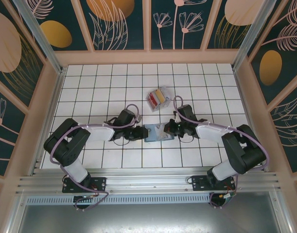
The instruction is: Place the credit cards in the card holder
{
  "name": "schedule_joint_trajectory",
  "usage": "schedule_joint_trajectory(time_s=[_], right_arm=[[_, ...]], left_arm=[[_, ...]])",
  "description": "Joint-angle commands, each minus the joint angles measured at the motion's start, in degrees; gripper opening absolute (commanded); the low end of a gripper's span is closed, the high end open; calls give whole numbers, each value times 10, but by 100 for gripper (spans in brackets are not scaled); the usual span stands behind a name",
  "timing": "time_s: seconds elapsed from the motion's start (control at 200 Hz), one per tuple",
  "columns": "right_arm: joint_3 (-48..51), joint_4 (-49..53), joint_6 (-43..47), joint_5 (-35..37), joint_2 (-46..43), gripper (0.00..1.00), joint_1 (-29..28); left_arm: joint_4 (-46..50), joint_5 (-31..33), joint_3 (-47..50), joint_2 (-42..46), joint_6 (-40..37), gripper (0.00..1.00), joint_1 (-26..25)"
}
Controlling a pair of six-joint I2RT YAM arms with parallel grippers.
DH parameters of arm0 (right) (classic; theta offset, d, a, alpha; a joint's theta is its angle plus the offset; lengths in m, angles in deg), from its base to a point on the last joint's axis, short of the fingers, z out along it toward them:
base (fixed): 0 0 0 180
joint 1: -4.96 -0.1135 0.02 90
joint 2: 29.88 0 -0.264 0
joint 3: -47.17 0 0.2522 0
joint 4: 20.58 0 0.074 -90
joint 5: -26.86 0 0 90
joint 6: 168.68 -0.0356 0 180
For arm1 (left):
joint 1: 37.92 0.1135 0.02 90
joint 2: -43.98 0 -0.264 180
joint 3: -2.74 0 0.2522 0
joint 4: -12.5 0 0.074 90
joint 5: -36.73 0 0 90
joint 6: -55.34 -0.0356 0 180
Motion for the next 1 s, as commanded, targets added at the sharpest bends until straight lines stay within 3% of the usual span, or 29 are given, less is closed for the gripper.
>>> schedule_joint_trajectory(time_s=[0.0,0.41,0.571,0.996], right_arm=[[-11,0,3,20,15,2,2],[-15,-11,64,32,33,2,0],[-22,-16,65,33,42,1,-10],[-30,-16,65,22,57,1,-49]], left_arm=[[-9,-8,15,10,39,40,-16],[24,19,-4,-9,25,39,-19],[29,33,-10,-26,22,29,-19],[30,43,-15,-49,15,25,-19]])
